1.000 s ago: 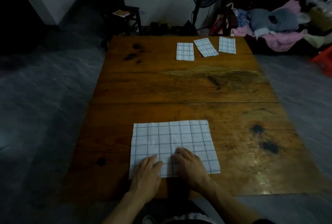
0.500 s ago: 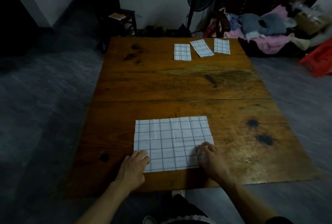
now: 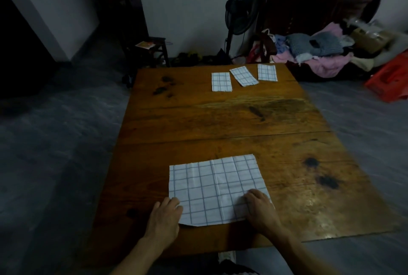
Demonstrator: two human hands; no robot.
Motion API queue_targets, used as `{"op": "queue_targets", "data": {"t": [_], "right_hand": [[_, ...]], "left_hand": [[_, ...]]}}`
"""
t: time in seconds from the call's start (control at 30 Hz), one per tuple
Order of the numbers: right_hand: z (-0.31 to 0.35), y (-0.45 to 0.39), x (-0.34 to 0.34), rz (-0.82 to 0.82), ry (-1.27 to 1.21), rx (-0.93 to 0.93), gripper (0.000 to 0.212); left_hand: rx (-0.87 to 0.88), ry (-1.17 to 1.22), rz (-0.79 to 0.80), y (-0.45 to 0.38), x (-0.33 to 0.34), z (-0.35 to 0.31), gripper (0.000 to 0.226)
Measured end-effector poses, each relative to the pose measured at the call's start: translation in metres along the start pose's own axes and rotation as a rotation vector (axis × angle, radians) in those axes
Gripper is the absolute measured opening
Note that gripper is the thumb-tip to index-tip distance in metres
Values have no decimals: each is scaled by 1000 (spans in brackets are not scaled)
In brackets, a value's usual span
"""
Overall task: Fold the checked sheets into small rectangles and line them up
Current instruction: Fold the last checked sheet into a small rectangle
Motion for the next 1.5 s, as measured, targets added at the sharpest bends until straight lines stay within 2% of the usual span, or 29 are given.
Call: {"op": "queue_targets", "data": {"t": [0.07, 0.17, 0.27, 0.33, 0.4, 0.53, 0.6, 0.67, 0.77, 0.9, 1.0, 1.17, 1.33, 1.5], "right_hand": [[2, 0, -5, -22, 9, 37, 38], [20, 4, -16, 9, -43, 13, 62], [49, 13, -34, 25, 13, -155, 79], [69, 22, -45, 3, 77, -271, 83], [83, 31, -52, -7, 106, -332, 74], [93, 51, -60, -138, 23, -323, 34], [88, 62, -64, -201, -31, -271, 31], [77, 76, -64, -249, -96, -207, 24], [52, 98, -65, -303, -211, -115, 7], [21, 121, -63, -317, -267, -68, 9], [1, 134, -58, -312, -325, -1, 20], [-30, 139, -53, -308, -392, -1, 44], [-70, 140, -55, -308, -508, 53, 29], [-100, 128, -51, -220, -676, 53, 16]], "left_hand": [[3, 78, -84, 4, -7, 0, 19], [41, 177, -181, 7, -20, -8, 29], [116, 214, -253, 7, -38, -26, 24], [170, 220, -289, 9, -49, -40, 14], [221, 271, -336, 13, -57, -53, 11], [318, 373, -405, 21, -65, -85, 5], [385, 425, -419, 26, -64, -102, 4], [445, 445, -394, 31, -62, -114, 6], [397, 432, -287, 36, -56, -111, 15], [281, 399, -125, 33, -43, -84, 23], [251, 362, -26, 32, -36, -82, 17], [238, 503, -17, 29, -29, -101, 12], [206, 680, -50, 26, -39, -130, 11], [173, 856, -112, 21, -48, -151, 14]]}}
Point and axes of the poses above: each hand's wrist, its own y-axis away from the middle knuckle, its own x-axis out of the palm, z = x × y, the point moved 2 cm from there along -y, towards the middle knuckle, and after that the axes turned 8 degrees about y, right-handed, at the moved point
